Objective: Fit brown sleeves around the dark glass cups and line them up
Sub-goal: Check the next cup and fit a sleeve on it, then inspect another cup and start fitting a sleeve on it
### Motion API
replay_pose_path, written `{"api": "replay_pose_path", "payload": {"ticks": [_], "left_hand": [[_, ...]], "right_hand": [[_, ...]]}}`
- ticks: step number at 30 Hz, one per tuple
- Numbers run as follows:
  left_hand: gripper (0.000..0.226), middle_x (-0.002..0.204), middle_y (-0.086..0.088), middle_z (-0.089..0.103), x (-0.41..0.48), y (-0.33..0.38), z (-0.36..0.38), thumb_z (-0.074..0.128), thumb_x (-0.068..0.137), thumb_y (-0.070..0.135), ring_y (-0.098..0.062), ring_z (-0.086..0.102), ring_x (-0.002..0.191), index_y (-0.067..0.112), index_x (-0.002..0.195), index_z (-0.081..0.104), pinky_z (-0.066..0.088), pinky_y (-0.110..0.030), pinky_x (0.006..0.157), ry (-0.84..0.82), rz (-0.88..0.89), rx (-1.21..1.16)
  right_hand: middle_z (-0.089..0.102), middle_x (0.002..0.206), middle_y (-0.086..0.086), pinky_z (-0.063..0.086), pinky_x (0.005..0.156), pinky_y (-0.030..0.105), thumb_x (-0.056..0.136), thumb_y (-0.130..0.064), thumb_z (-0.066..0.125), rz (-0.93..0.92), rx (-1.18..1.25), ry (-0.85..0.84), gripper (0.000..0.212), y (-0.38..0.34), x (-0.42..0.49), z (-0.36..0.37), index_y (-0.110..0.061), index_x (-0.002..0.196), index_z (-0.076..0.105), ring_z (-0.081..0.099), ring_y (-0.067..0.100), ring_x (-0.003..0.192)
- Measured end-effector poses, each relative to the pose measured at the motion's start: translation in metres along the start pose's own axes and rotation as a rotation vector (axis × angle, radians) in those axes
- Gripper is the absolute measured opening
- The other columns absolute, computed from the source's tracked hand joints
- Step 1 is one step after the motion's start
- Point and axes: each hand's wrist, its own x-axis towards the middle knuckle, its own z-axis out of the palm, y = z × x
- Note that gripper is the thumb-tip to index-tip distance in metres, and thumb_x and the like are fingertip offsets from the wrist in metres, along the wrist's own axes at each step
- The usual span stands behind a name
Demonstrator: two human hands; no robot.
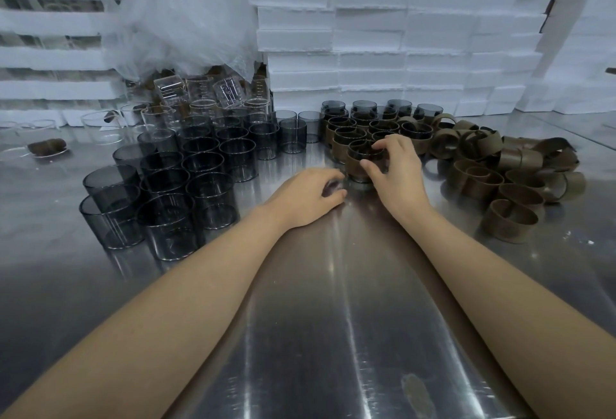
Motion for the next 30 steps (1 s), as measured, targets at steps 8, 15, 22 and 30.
{"api": "replay_pose_path", "payload": {"ticks": [8,15,22,30], "left_hand": [[0.027,0.108,-0.002,0.067,-0.001,-0.001,0.001,0.051,0.096,0.024,-0.021,0.058,0.100,0.014,0.117,0.064,0.042,-0.030,0.081,0.095,-0.092,0.060],[0.022,0.101,-0.002,0.066,-0.003,0.003,-0.002,0.049,0.096,0.023,-0.022,0.057,0.093,0.013,0.107,0.065,0.045,-0.035,0.080,0.071,-0.144,0.052],[0.019,0.098,0.001,0.065,-0.003,0.004,-0.004,0.049,0.094,0.020,-0.019,0.057,0.089,0.015,0.100,0.066,0.044,-0.031,0.076,0.048,-0.154,0.037],[0.019,0.099,0.001,0.065,-0.004,0.007,-0.005,0.049,0.093,0.020,-0.021,0.058,0.093,0.016,0.099,0.066,0.043,-0.032,0.078,0.062,-0.179,0.050]], "right_hand": [[0.057,0.077,-0.002,0.042,0.070,0.030,0.095,-0.022,0.060,0.112,-0.041,-0.053,0.023,0.008,0.003,0.000,-0.010,0.116,0.059,0.055,0.017,0.076],[0.065,0.083,0.012,0.052,0.084,0.037,0.097,-0.007,0.052,0.182,0.046,-0.061,0.033,0.014,0.005,0.002,-0.005,0.130,0.053,0.066,0.029,0.082],[0.065,0.088,0.014,0.045,0.092,0.026,0.087,0.006,0.049,0.198,0.016,-0.148,0.068,0.012,0.006,0.000,-0.005,0.150,0.029,0.062,0.026,0.087],[0.061,0.080,0.000,0.048,0.079,0.027,0.088,0.001,0.051,0.182,0.059,-0.157,0.074,0.008,0.003,0.000,-0.013,0.154,0.021,0.063,0.020,0.075]]}}
